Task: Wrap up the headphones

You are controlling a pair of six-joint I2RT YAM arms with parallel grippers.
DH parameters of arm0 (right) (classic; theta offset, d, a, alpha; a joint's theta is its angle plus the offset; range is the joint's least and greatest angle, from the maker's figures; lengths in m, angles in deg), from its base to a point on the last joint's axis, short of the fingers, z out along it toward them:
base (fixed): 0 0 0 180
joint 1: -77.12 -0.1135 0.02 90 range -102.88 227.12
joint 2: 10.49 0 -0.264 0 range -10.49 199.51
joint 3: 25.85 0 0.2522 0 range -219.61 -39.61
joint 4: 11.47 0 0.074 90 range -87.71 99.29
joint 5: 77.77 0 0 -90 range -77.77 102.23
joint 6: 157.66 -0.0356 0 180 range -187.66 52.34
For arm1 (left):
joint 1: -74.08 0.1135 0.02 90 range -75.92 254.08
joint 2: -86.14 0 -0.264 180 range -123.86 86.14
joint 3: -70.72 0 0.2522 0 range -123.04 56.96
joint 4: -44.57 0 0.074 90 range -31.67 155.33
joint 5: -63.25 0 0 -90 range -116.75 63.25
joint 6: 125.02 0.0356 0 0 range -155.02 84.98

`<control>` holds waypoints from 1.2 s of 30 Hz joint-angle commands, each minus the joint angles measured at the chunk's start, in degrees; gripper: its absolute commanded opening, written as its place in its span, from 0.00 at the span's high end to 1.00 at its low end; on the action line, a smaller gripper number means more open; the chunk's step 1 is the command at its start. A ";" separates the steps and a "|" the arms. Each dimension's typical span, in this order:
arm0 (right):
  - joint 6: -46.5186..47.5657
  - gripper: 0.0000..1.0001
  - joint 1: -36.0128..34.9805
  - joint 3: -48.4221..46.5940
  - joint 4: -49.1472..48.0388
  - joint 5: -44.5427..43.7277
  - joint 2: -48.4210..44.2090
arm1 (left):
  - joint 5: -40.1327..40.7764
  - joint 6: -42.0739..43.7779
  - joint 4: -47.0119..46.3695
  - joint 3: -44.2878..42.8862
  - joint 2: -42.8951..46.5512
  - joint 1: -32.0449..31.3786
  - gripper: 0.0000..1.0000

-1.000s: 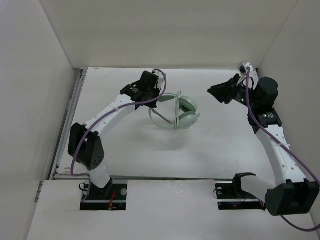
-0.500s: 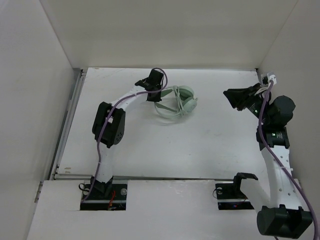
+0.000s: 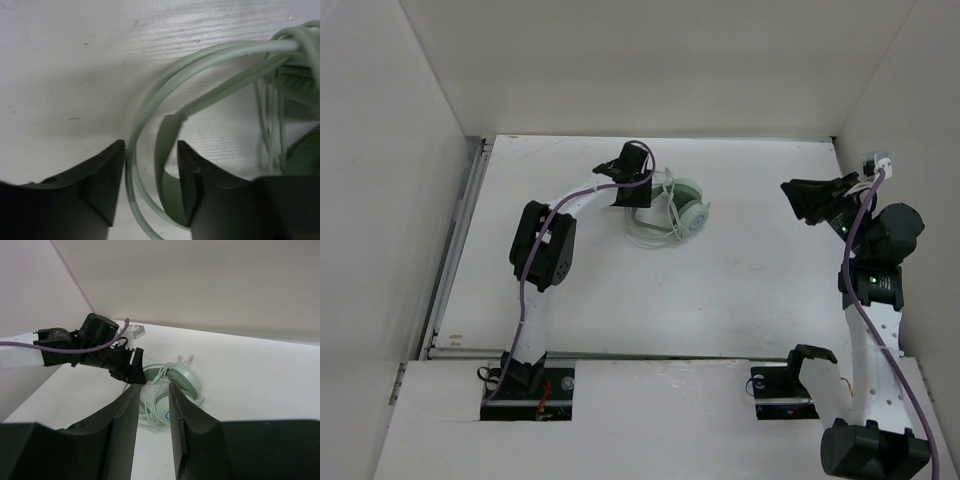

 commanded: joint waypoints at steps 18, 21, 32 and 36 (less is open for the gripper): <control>7.15 0.60 4.11 3.10 2.53 -2.77 -5.88 | -10.51 5.83 9.88 9.15 38.50 1.23 0.16; 16.19 0.59 5.00 0.73 10.52 -9.26 -6.67 | -4.83 18.99 10.15 10.90 47.90 1.22 0.15; 21.23 0.51 17.74 -3.32 27.85 -16.92 -2.81 | 1.97 35.65 4.96 26.63 60.86 35.65 0.00; 23.68 0.47 19.76 -4.02 34.26 -21.23 -0.61 | 2.07 35.22 4.34 32.00 60.07 46.28 0.00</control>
